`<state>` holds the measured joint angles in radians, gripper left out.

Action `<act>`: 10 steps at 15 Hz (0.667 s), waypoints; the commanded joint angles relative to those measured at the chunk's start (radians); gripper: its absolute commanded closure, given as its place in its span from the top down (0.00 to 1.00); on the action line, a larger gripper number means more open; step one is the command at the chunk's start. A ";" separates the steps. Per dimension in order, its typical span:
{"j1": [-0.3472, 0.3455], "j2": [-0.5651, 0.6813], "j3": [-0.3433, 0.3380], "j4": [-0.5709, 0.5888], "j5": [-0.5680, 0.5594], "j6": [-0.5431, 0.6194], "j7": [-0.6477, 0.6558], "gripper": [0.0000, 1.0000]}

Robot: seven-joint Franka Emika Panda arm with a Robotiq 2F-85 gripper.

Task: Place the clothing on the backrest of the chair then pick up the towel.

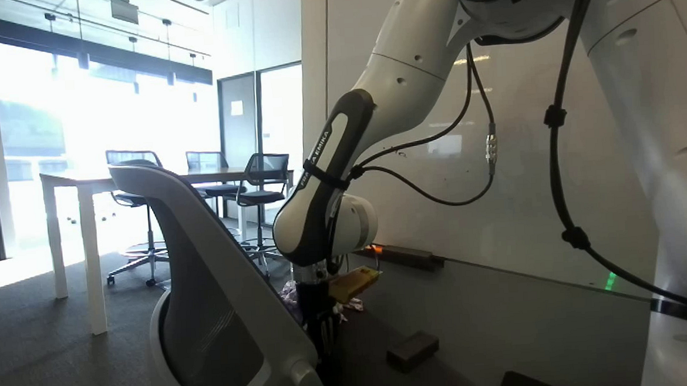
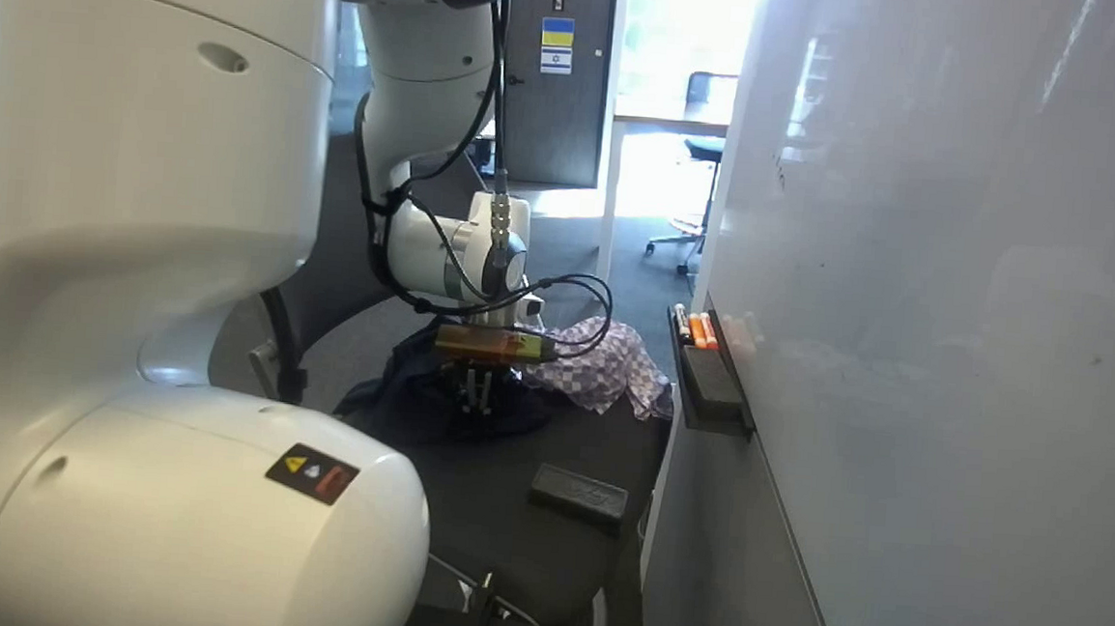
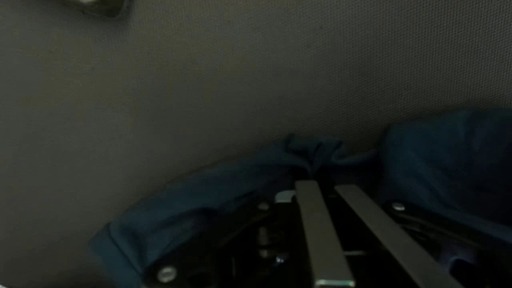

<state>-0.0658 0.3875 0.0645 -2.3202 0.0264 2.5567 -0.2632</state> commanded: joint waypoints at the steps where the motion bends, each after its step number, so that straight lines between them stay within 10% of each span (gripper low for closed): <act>1: 0.034 -0.114 0.002 -0.037 -0.046 -0.021 0.012 0.07; 7: 0.092 -0.263 -0.016 -0.028 -0.191 -0.018 0.053 0.06; 8: 0.097 -0.272 -0.026 -0.018 -0.240 -0.035 0.070 0.29; 10: 0.091 -0.279 -0.021 -0.021 -0.238 -0.085 0.073 0.39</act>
<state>0.0129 0.1469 0.0583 -2.3280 -0.1780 2.5319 -0.2119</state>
